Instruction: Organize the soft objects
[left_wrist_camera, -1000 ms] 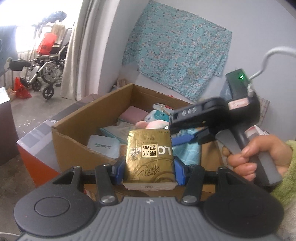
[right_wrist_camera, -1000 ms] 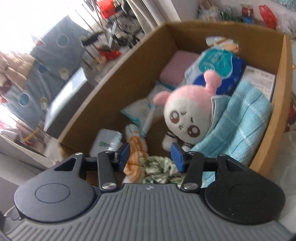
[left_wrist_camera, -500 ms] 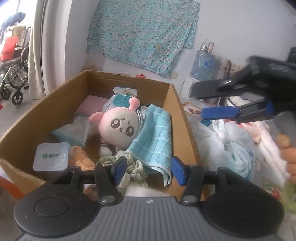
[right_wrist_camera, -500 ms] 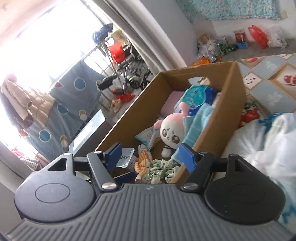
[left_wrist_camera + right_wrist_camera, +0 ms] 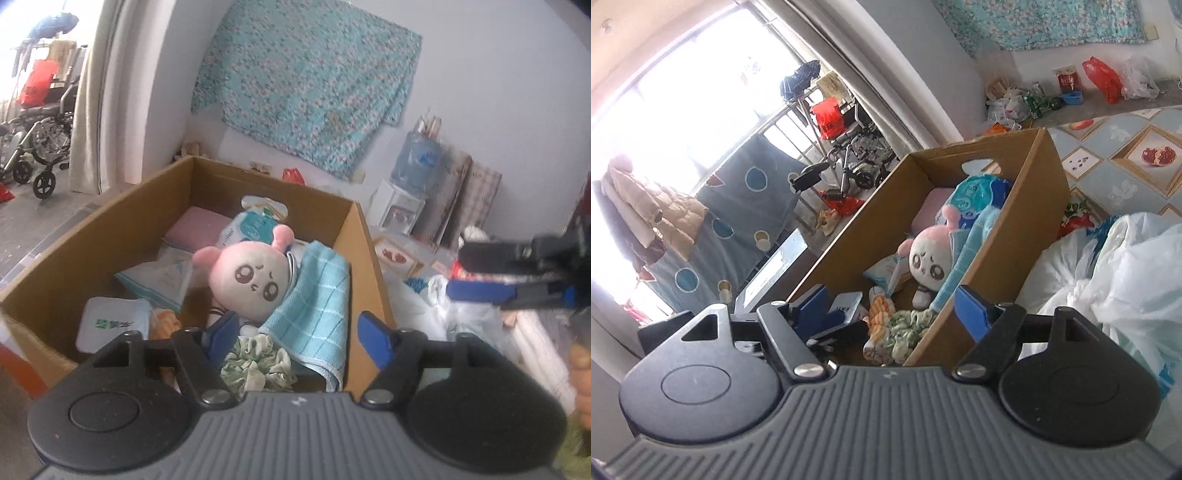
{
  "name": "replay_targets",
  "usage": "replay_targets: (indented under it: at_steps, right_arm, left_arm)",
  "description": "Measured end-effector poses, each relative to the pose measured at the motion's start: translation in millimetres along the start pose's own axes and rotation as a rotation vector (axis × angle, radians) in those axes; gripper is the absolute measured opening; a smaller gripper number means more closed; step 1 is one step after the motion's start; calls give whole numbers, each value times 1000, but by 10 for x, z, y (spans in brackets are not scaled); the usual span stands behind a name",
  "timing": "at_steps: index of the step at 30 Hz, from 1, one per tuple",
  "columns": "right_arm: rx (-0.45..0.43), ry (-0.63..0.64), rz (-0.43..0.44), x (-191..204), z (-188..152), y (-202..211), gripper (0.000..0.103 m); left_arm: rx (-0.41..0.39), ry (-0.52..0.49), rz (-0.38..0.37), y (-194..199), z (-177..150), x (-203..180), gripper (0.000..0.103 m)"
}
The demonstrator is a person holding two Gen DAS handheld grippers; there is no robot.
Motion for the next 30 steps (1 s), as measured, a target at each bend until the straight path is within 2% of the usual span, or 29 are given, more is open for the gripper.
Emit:
replay_targets:
  at_steps: [3,7,9,11,16,22,25,27,30]
  right_arm:
    - [66,-3,32,97,-87,-34,78]
    - [219,-21,105,339,-174,-162,85]
    - [281,1,111,476,-181,-242,88]
    - [362,35,99,611,-203,-366,95]
    - [612,77,49,838,-380,-755,97]
    - [782,31,-66,756,-594,-1142,100]
    - [795,3,-85,717,-642,-1254,100]
    - [740,9,-85,738,-590,-1271,100]
    - [622,57,-49,841,-453,-1164,100]
  left_arm:
    - [-45,41,-4,205,33,79,83]
    - [-110,65,47,502,84,262,89]
    - [-143,81,78,657,106,390,91]
    - [-177,98,116,799,120,532,92]
    - [-235,166,212,1083,100,923,94]
    - [-242,248,244,1189,15,1228,94]
    - [-244,258,255,1191,-21,1299,94]
    - [-233,247,257,1197,-68,1302,94]
    - [-194,201,211,1168,-157,1194,96]
Point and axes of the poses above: each gripper's, at about its wrist camera, not at the fingertips, and y roughly against the way its jaws point, x to its left, z to its top, the point moved 8 cm from there along -y, roughly the way its jaws point, and after that the axes turned 5 degrees about -x, right-handed, at the moved point
